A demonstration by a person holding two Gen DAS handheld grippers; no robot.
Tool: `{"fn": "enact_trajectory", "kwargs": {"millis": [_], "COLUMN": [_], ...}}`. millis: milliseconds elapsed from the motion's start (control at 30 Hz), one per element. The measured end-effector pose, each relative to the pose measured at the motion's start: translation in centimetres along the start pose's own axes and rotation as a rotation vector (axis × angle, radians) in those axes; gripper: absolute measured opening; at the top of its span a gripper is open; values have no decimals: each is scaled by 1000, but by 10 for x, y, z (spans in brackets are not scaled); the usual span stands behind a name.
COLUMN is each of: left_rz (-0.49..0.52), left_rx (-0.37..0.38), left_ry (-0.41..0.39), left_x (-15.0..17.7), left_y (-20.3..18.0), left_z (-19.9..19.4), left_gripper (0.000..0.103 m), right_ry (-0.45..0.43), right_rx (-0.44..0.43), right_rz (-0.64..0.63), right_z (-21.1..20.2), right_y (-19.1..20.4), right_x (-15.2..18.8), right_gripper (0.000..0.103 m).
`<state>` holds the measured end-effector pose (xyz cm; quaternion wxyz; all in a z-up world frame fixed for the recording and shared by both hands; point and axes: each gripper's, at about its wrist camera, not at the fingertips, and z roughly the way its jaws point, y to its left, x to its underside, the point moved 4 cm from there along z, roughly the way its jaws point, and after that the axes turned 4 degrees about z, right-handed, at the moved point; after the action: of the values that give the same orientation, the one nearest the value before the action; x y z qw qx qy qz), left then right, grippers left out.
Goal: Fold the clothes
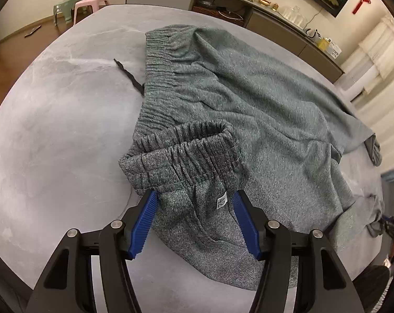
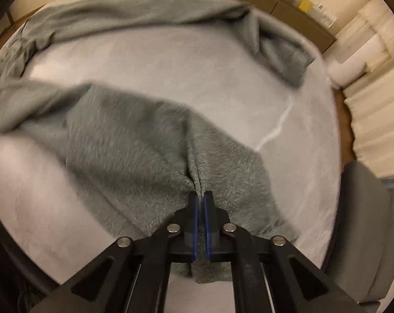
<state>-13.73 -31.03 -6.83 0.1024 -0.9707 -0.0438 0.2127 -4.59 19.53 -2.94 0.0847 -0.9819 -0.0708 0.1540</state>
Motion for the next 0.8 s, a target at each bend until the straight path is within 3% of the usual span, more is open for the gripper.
{"fn": "enact_trajectory", "kwargs": {"millis": [100, 167, 233, 267, 333, 433, 567, 600, 700, 800], "left_rz": [-28, -8, 33, 48, 46, -31, -150, -187, -291, -353], "left_rx": [-5, -44, -91, -103, -108, -96, -95, -91, -62, -51], "left_ry": [-18, -20, -59, -73, -104, -157, -142, -122, -92, -129], "left_x": [-6, -9, -13, -16, -21, -23, -7, -1, 10, 11], "left_y": [6, 4, -1, -3, 0, 21, 55, 64, 83, 92], "left_z": [-1, 5, 8, 8, 1, -19, -26, -24, -21, -32], "left_gripper": [61, 60, 43, 19, 16, 14, 14, 15, 18, 25], "right_ry": [-128, -334, -515, -601, -668, -563, -180, -102, -20, -95], "right_rx": [53, 36, 38, 27, 29, 109, 214, 200, 90, -64], "right_rz": [39, 79, 100, 104, 56, -141, -295, -292, -173, -35], "right_z": [-44, -106, -161, -187, -216, -194, -91, -69, -48, -73], "right_y": [-23, -34, -35, -35, -31, -11, -10, -15, -30, -30], "right_x": [-31, -57, -65, -62, -42, 13, 99, 115, 134, 119], "right_gripper": [5, 5, 5, 5, 5, 5, 9, 20, 34, 50]}}
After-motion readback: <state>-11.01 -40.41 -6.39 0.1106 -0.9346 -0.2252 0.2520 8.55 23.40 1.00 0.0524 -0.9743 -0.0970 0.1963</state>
